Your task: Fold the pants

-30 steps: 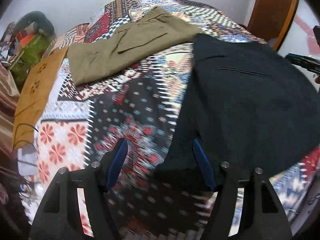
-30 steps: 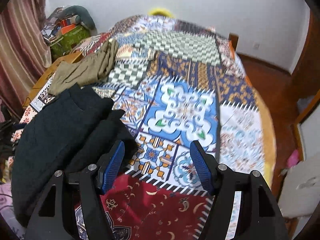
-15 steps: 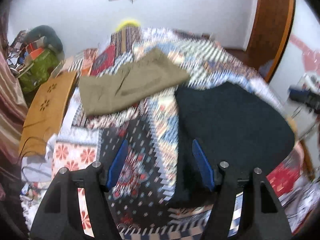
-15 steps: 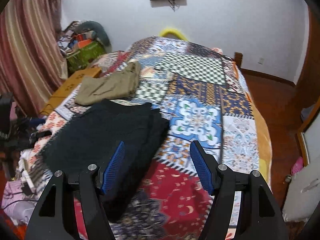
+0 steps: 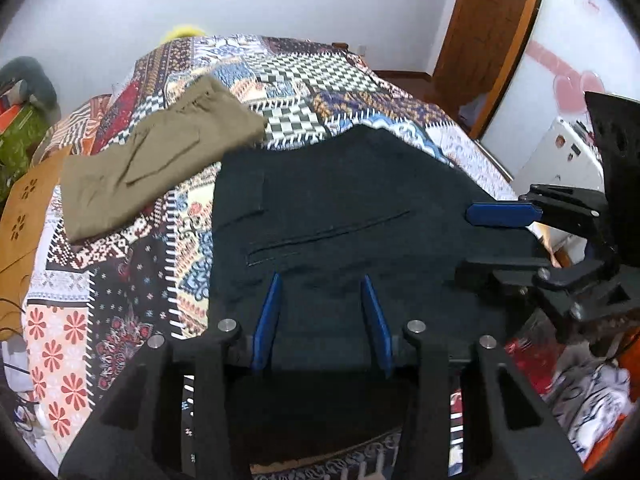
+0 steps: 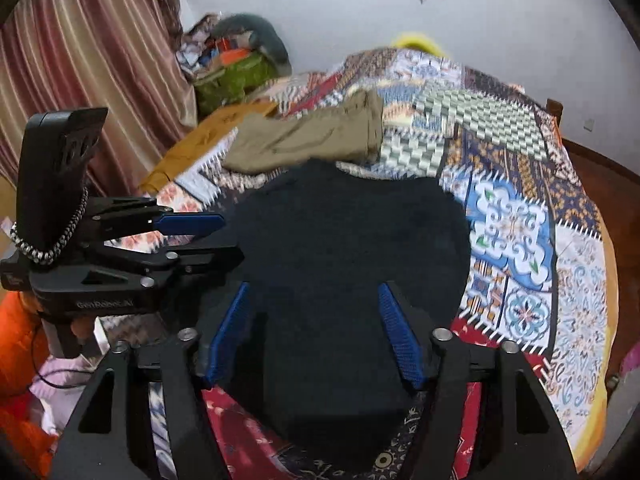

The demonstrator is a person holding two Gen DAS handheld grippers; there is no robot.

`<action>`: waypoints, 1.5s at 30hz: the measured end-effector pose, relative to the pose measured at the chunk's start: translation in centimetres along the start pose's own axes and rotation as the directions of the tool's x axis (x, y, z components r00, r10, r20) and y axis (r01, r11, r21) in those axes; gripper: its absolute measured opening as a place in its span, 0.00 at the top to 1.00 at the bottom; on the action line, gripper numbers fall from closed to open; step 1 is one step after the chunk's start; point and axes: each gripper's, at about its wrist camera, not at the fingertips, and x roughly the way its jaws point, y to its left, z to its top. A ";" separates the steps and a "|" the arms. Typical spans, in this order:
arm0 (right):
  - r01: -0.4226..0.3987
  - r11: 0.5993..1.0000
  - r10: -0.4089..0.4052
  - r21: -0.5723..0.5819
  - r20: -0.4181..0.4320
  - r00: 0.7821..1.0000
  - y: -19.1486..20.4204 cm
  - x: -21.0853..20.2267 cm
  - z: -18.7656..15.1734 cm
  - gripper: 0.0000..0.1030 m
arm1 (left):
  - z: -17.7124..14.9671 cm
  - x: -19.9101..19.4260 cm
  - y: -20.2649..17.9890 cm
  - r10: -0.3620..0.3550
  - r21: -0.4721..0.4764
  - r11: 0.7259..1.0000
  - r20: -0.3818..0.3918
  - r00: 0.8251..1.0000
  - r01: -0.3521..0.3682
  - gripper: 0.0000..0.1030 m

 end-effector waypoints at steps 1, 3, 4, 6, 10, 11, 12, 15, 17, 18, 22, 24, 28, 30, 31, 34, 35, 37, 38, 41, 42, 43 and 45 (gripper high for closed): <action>0.008 1.000 -0.008 -0.001 -0.013 1.000 -0.3 0.4 -0.4 0.51 | -0.3 0.1 0.0 -0.001 0.005 1.000 0.001 1.000 0.001 0.60; 0.003 1.000 -0.002 0.018 -0.025 1.000 -1.2 0.6 -1.4 0.58 | -0.8 0.1 0.0 0.004 0.028 1.000 0.005 1.000 -0.004 0.61; -0.005 1.000 0.006 0.029 -0.023 1.000 -1.6 0.4 -1.7 0.59 | -1.1 0.1 0.0 0.011 0.040 0.999 0.007 1.000 -0.011 0.62; -0.006 0.999 0.007 0.042 -0.021 1.000 -2.0 -0.2 -2.1 0.62 | -1.6 -0.1 -0.3 0.038 0.071 0.997 0.018 0.999 -0.039 0.62; 0.000 0.998 0.001 0.056 -0.018 1.000 -2.4 -1.4 -2.7 0.65 | -2.6 -0.6 1.0 0.079 0.050 0.996 0.013 0.997 -0.080 0.61; 0.002 0.998 -0.001 0.058 -0.017 1.000 -2.4 -1.7 -2.8 0.65 | -2.9 -0.8 1.8 0.064 0.018 0.998 0.009 0.998 -0.064 0.60; 0.007 0.998 -0.006 0.060 -0.016 1.000 -2.4 -2.1 -2.8 0.65 | -3.2 -1.0 2.6 0.054 -0.012 0.998 0.006 0.999 -0.053 0.60; 0.072 0.995 -0.071 0.074 -0.026 0.997 -3.0 -2.7 -3.0 0.60 | -3.5 -1.7 3.9 0.040 -0.055 0.998 0.016 0.999 -0.039 0.58; 0.079 0.991 -0.077 0.110 -0.024 0.997 -3.9 -3.4 -3.2 0.60 | -3.4 -2.2 4.0 0.051 -0.056 0.997 0.021 0.998 -0.050 0.57; 0.087 0.988 -0.085 0.130 -0.021 0.996 -4.3 -3.8 -3.3 0.59 | -3.1 -2.4 3.9 0.064 -0.047 0.997 0.023 0.998 -0.063 0.57; 0.160 0.978 -0.162 0.134 -0.002 0.987 -4.6 -5.0 -2.7 0.55 | -1.7 -3.8 3.6 0.129 -0.036 0.991 0.060 0.990 -0.127 0.57; 0.173 0.976 -0.176 0.133 0.008 0.984 -4.8 -5.5 -2.3 0.54 | -0.8 -4.7 3.9 0.137 -0.049 0.990 0.089 0.987 -0.133 0.53; 0.158 0.975 -0.167 0.157 0.041 0.985 -5.2 -5.9 -1.0 0.46 | 0.6 -5.2 4.6 0.138 -0.085 0.988 0.124 0.983 -0.128 0.34; 0.136 0.976 -0.145 0.169 0.045 0.988 -5.3 -5.6 -0.4 0.45 | 1.1 -4.6 4.7 0.111 -0.093 0.991 0.110 0.988 -0.101 0.33; 0.117 0.976 -0.127 0.183 0.042 0.991 -5.4 -5.2 -0.2 0.42 | 1.4 -4.1 4.8 0.093 -0.097 0.992 0.095 0.991 -0.084 0.33; 0.086 0.975 -0.093 0.203 0.027 0.995 -5.5 -3.9 0.0 0.26 | 1.6 -2.0 4.8 0.036 -0.117 0.993 0.030 0.999 -0.032 0.33; 0.081 0.976 -0.086 0.203 0.013 0.996 -5.5 -3.4 0.0 0.26 | 1.6 -1.3 4.7 0.027 -0.119 0.993 0.010 1.000 -0.025 0.33; 0.077 0.975 -0.074 0.209 -0.020 0.997 -5.8 -2.0 0.0 0.26 | 1.6 0.0 4.8 0.017 -0.123 0.992 -0.023 1.000 -0.020 0.33; 0.072 0.973 -0.066 0.218 -0.038 0.997 -6.1 -1.3 0.0 0.26 | 1.5 0.6 5.0 0.009 -0.130 0.991 -0.037 0.999 -0.014 0.33; 0.041 0.968 -0.024 0.248 -0.069 0.997 -6.8 0.2 0.0 0.26 | 1.5 2.1 5.3 -0.039 -0.159 0.987 -0.078 0.996 0.026 0.32; 0.019 0.964 0.000 0.264 -0.073 0.997 -7.2 0.7 0.0 0.26 | 1.7 2.6 5.4 -0.059 -0.164 0.986 -0.089 0.994 0.044 0.30; 0.002 0.961 0.020 0.278 -0.075 0.997 -7.5 1.1 0.1 0.26 | 1.8 2.9 5.5 -0.066 -0.164 0.985 -0.093 0.993 0.050 0.27; -0.022 0.952 0.046 0.304 -0.072 0.996 -8.1 1.8 0.6 0.24 | 2.4 3.5 5.6 -0.077 -0.155 0.986 -0.091 0.993 0.063 0.24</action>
